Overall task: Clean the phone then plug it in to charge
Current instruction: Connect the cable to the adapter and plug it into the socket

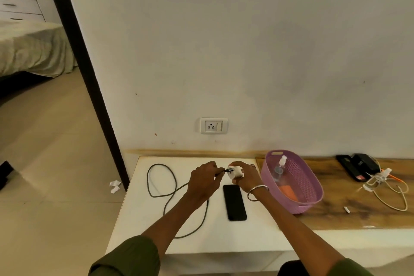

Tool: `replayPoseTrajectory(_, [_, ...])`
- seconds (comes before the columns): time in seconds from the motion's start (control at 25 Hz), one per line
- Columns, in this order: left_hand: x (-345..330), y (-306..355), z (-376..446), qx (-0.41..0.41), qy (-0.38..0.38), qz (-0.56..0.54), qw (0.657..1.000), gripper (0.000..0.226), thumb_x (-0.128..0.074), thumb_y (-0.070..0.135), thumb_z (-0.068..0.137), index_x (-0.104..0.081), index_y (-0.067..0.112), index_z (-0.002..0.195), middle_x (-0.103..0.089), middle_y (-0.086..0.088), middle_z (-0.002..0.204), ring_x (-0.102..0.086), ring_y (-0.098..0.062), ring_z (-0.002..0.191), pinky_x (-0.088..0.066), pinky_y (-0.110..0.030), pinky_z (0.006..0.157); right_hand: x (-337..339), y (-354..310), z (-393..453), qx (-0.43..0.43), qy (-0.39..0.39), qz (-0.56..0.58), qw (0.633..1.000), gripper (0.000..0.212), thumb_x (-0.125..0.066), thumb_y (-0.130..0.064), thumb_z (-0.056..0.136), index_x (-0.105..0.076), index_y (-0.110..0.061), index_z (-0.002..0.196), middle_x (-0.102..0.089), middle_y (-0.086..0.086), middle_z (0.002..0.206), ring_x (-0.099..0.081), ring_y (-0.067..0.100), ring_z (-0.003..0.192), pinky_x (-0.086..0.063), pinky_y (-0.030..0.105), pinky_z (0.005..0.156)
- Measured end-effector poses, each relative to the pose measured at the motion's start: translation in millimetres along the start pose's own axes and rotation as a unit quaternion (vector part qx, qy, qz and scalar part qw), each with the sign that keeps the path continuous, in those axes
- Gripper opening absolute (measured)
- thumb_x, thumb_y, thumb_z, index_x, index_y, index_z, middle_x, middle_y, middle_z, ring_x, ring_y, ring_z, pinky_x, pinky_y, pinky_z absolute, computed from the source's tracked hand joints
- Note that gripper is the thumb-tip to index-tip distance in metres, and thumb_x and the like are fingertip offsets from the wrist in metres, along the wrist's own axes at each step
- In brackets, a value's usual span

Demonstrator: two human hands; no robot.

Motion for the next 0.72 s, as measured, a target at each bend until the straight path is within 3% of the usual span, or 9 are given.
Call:
replayPoseTrajectory(0.2, [19, 6, -7, -0.044, -0.004, 0.035, 0.998, 0.027, -0.048, 0.038, 0.100, -0.072, 0.029, 0.105, -0.060, 0.002, 0.089, -0.060, -0.024, 0.076, -0.041, -0.033, 0.062, 10, -12, -16, 0.000, -0.002, -0.015, 1.000, 0.048, -0.072, -0.003, 0.073, -0.063, -0.014, 0.118, -0.069, 0.007, 0.115, -0.058, 0.031, 0.108, -0.044, 0.037, 0.098])
replayPoseTrajectory(0.36, [23, 9, -9, -0.060, -0.021, 0.069, 0.996, 0.030, -0.046, 0.040, 0.100, -0.071, 0.023, 0.103, -0.062, 0.002, 0.090, -0.063, -0.026, 0.079, -0.046, -0.036, 0.064, 20, -14, -23, -0.030, -0.002, 0.012, 0.999, 0.050, -0.074, -0.002, 0.072, -0.063, -0.012, 0.120, -0.068, 0.011, 0.116, -0.061, 0.030, 0.107, -0.045, 0.027, 0.084])
replayPoseTrajectory(0.52, [28, 16, -8, -0.085, -0.014, 0.066, 0.994, 0.027, -0.049, 0.037, 0.099, -0.073, 0.025, 0.105, -0.062, 0.003, 0.092, -0.063, -0.025, 0.079, -0.046, -0.034, 0.064, 28, -20, -28, -0.022, -0.018, -0.017, 0.999, 0.052, -0.074, -0.006, 0.076, -0.059, -0.013, 0.125, -0.065, 0.012, 0.121, -0.059, 0.030, 0.110, -0.049, 0.037, 0.096])
replayPoseTrajectory(0.72, [28, 18, -9, -0.092, -0.017, 0.058, 0.994, 0.025, -0.051, 0.036, 0.098, -0.074, 0.026, 0.104, -0.062, 0.002, 0.091, -0.062, -0.026, 0.079, -0.047, -0.036, 0.065, 31, -23, -31, -0.012, -0.037, -0.039, 0.998, 0.051, -0.073, -0.008, 0.078, -0.058, -0.011, 0.127, -0.065, 0.013, 0.122, -0.059, 0.031, 0.112, -0.048, 0.042, 0.100])
Point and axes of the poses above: each hand's wrist, its own z-axis towards the middle knuckle, its own x-axis out of the back of the hand, y = z × x, the point moved 6 cm from there along z, towards the middle knuckle
